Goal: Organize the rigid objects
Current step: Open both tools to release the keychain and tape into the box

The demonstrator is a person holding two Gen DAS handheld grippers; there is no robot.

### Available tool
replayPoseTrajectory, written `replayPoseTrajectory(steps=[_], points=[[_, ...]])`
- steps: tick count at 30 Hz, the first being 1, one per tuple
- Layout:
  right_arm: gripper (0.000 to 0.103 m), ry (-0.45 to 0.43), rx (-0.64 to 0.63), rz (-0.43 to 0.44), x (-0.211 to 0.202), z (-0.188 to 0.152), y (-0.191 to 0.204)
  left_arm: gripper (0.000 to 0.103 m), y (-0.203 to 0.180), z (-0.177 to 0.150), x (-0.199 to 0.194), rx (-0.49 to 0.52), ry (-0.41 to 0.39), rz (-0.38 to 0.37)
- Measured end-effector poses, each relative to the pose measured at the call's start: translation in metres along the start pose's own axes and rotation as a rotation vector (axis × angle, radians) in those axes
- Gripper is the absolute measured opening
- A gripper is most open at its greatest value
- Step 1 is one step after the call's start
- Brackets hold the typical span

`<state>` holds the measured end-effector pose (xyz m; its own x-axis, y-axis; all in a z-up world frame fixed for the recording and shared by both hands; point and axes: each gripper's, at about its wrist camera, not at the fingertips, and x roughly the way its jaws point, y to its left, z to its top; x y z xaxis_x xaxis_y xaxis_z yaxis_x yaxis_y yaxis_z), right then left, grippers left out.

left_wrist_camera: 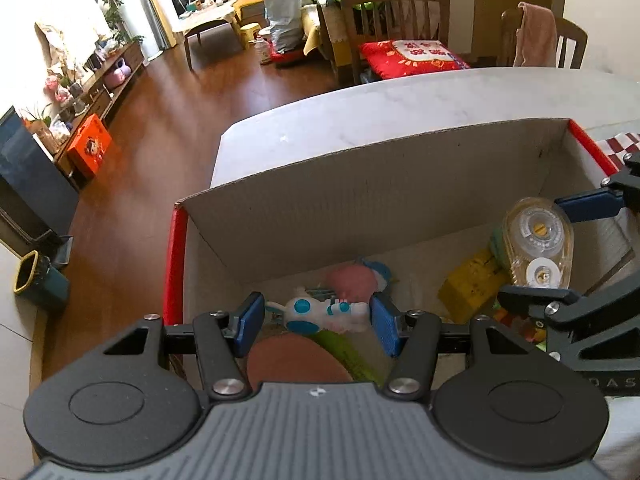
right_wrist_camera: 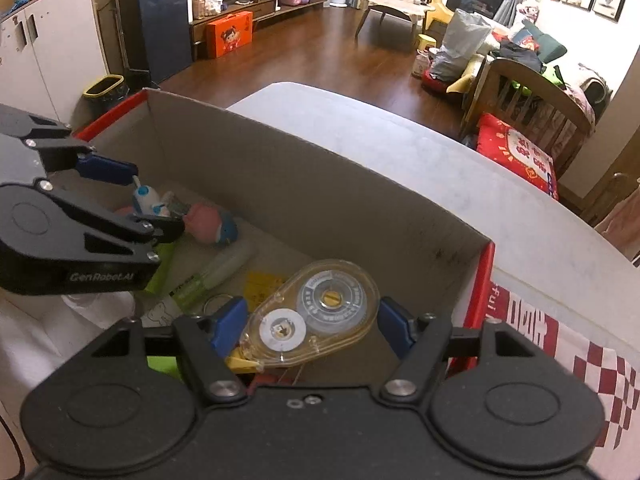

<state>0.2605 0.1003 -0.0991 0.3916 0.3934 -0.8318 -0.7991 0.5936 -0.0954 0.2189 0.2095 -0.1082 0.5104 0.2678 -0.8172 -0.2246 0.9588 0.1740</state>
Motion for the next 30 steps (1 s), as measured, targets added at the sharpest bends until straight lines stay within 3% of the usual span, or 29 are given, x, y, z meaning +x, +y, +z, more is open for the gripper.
replayPoseTrajectory(steps=[11,13,25,30], points=[[0.08,-0.018,0.047,0.017,-0.011,0.002,-0.009,0.066,0.003,0.002,-0.005,-0.037,0.006,-0.012],[0.081,-0.025,0.061,0.025,-0.015,0.002,-0.013,0.07,0.005,0.002,-0.011,-0.051,-0.011,-0.022],[0.089,-0.1,0.104,0.077,-0.063,-0.013,-0.022,0.071,0.014,-0.01,-0.059,-0.121,-0.109,-0.076],[0.093,-0.152,0.124,0.1,-0.092,-0.021,-0.023,0.078,0.014,-0.02,-0.086,-0.149,-0.162,-0.105]])
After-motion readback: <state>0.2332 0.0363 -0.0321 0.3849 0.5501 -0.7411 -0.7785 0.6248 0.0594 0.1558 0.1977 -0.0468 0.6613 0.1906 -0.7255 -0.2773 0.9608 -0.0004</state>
